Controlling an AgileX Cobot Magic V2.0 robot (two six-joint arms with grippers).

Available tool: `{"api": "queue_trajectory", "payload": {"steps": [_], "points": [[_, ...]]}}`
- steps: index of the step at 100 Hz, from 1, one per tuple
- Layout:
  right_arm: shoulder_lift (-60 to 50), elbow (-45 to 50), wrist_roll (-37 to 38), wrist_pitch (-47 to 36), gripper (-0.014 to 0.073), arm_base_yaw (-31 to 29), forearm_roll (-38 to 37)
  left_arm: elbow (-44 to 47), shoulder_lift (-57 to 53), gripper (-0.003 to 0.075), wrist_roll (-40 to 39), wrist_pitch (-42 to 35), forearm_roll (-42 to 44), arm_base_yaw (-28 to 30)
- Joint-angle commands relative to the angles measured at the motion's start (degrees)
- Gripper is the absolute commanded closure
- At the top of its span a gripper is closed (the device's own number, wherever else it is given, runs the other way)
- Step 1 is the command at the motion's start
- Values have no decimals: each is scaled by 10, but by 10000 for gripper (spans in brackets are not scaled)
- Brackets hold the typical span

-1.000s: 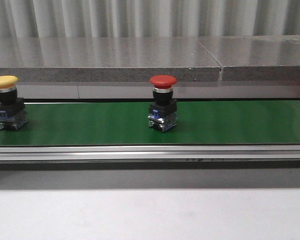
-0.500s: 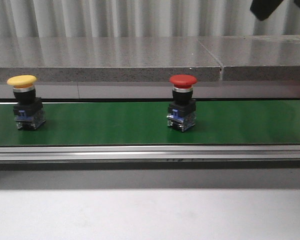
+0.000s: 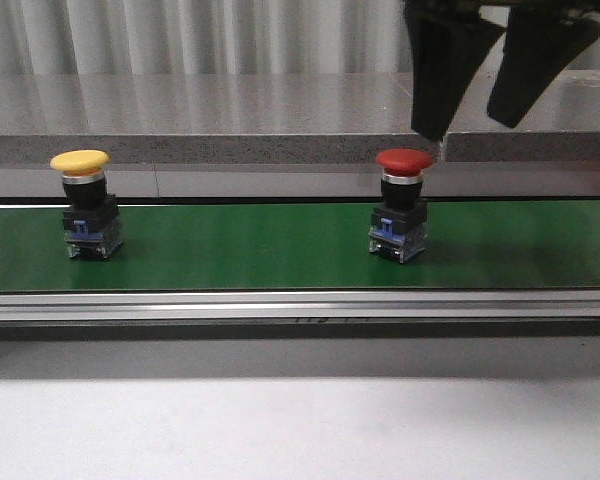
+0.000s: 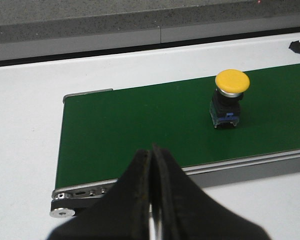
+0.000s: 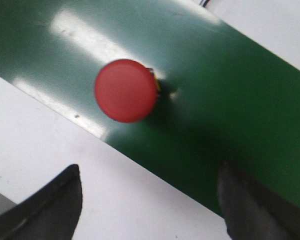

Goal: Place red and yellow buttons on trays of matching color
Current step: 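Lower the right gripper onto the red button at the belt end and grasp, then carry the red button into the red tray and open the right gripper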

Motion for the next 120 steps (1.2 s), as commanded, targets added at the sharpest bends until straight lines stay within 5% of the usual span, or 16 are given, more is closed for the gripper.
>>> {"api": "queue_trajectory", "payload": {"steps": [1,31,58,88,120], "points": [[-3,-29,-16,-9,34,1,14,-16,2,740,0,-42,-10,-4],[50,-33,-20,-49,50,-3,-15,-16,2,740,0,-42,-10,-4],[59,-33,-20,-51,377,-22,-21,-16,2,740,0,-42,-10,-4],[11,-33,34,-54,379,-84,-21,-16,2,740,0,-42,-10,-4],[-58,-33,38,-51,379,-237,-21,-16,2,740,0,-42,-10,-4]]}}
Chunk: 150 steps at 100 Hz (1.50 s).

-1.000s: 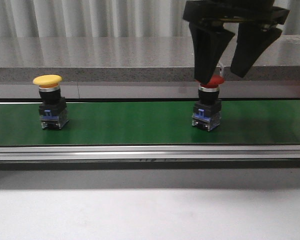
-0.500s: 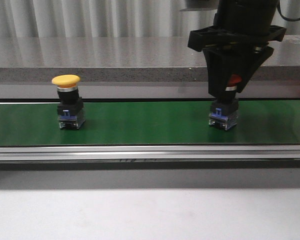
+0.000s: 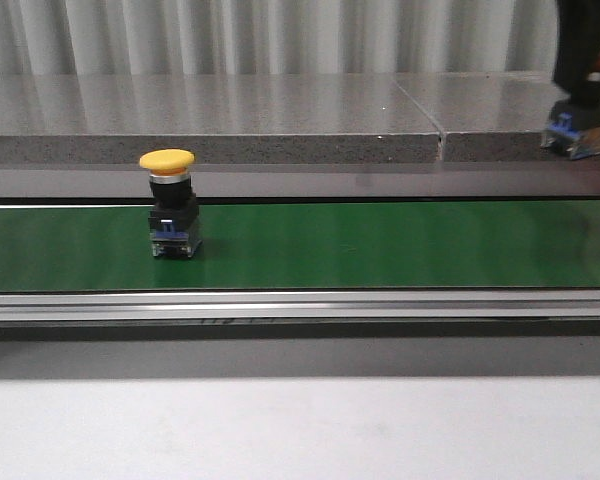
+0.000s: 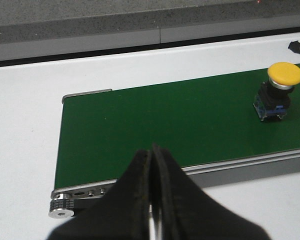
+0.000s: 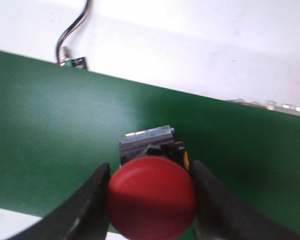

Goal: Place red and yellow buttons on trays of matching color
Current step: 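Carry the red button into the red tray and open the right gripper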

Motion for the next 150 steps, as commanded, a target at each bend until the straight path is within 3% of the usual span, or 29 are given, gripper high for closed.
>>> {"api": "queue_trajectory", "payload": {"steps": [1,36,85,150], "points": [[-40,-19,2,-14,379,-43,-5,-16,2,740,0,-42,-10,-4],[-43,-19,2,-17,379,-182,-11,-16,2,740,0,-42,-10,-4],[-15,-18,7,-87,379,-319,-42,-16,2,740,0,-42,-10,-4],[114,-18,21,-164,379,-333,-37,-16,2,740,0,-42,-10,-4]]}}
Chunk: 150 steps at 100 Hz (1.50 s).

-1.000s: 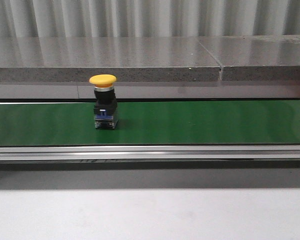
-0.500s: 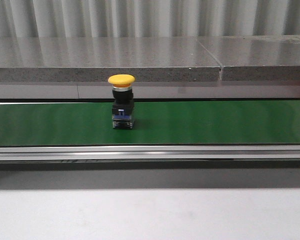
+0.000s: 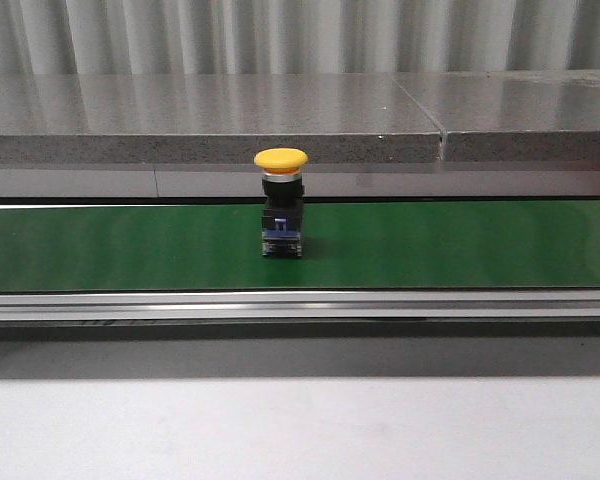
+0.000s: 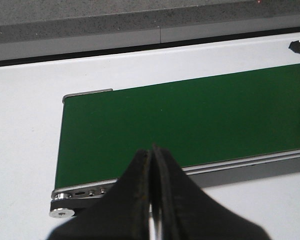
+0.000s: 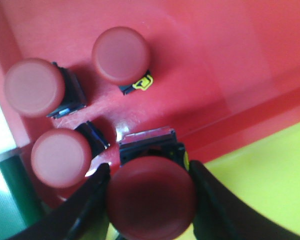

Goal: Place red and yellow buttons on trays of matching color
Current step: 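Carry the red button into the red tray and open the right gripper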

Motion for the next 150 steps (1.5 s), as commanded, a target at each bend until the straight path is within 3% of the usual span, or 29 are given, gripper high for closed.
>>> {"api": "queue_trajectory", "payload": {"steps": [1,76,83,102,150], "points": [[-17,-18,0,-34,379,-3,0,-16,2,740,0,-42,-10,-4],[46,-18,0,-70,372,-3,20,-16,2,740,0,-42,-10,-4],[46,-18,0,-74,335,-3,20,-16,2,740,0,-42,-10,-4],[46,-18,0,-77,122,-3,20,-16,2,740,0,-42,-10,-4],[-3,-18,0,-95,118,-3,20,-16,2,740,0,-42,-10,-4]]}}
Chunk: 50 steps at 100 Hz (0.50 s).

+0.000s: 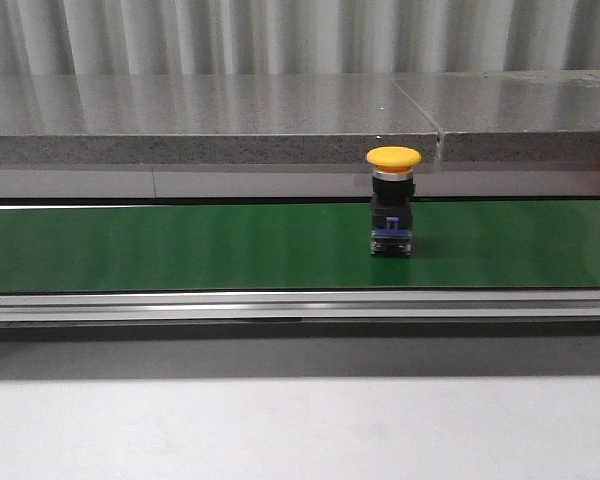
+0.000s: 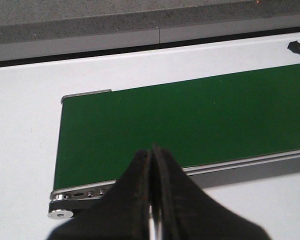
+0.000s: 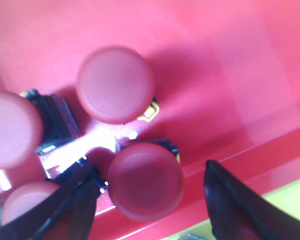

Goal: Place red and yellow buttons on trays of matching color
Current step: 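Carry the red button into the red tray and open the right gripper, then move the right gripper to the yellow button at the belt end and grasp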

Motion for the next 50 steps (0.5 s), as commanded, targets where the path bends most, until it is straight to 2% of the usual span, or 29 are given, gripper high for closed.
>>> {"api": "queue_trajectory", "payload": {"steps": [1,50], "points": [[-58,-18,-1,-27,118,-3,0,-16,2,740,0,-42,-10,-4],[-214,61,-2,-25,118,23,-8,-16,2,740,0,-42,-10,-4]]}}
